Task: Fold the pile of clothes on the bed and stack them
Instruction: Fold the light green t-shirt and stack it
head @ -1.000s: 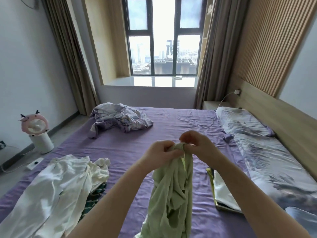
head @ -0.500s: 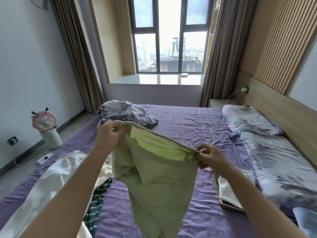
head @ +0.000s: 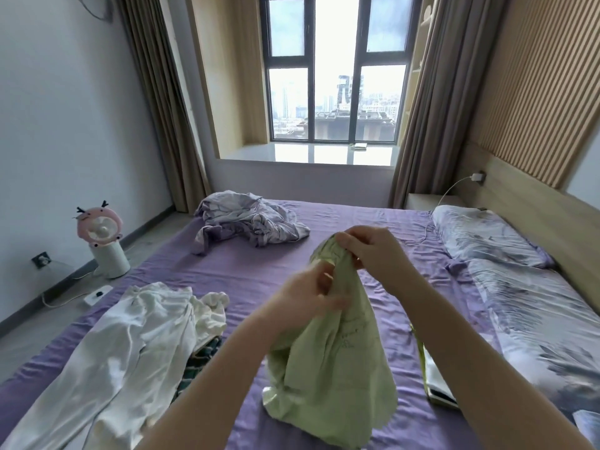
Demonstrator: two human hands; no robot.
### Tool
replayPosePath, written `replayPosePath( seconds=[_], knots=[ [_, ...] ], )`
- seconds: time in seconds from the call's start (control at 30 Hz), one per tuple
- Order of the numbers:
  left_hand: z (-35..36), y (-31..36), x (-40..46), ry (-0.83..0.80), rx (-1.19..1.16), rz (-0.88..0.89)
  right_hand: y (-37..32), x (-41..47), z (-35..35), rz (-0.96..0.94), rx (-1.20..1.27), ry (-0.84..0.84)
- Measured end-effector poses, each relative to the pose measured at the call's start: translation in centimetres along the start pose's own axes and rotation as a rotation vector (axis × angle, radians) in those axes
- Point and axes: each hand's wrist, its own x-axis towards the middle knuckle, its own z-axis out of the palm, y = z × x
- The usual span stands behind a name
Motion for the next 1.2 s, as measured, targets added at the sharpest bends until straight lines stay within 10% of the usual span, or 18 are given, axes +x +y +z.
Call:
replayPosePath(
  seconds=[0.13,0.23,0.6,0.87,1.1,1.2],
  knots=[
    [-0.1,-2.8,-0.2,-0.257,0.442,-0.105,1.5,0.4,-2.4,0.031,0.006,0.125],
    [-1.1,-4.3,-1.4,-0.411,0.304,-0.087,3.7,0.2,-4.8,0.101,0.104,0.208],
    [0.8,-1.1,0.9,0.113,-0.846,-0.189,8.0,-9.5,3.6,0.118,0.210,-0.038],
    [-0.5,-4.4,-2.6,-0.269,-0.024,-0.277,7.2,-8.6,2.6,0.241,0.338,-0.053],
    [1.2,-7.2,-6.3,-0.081,-0.822,-0.360,8.3,-8.5,3.2,0.435,0.537,-0.182],
    [2.5,-6.5,-6.6,-0.065,-0.778,-0.400,8.6,-8.2,3.6,0.466,0.539,-0.150]
  ],
)
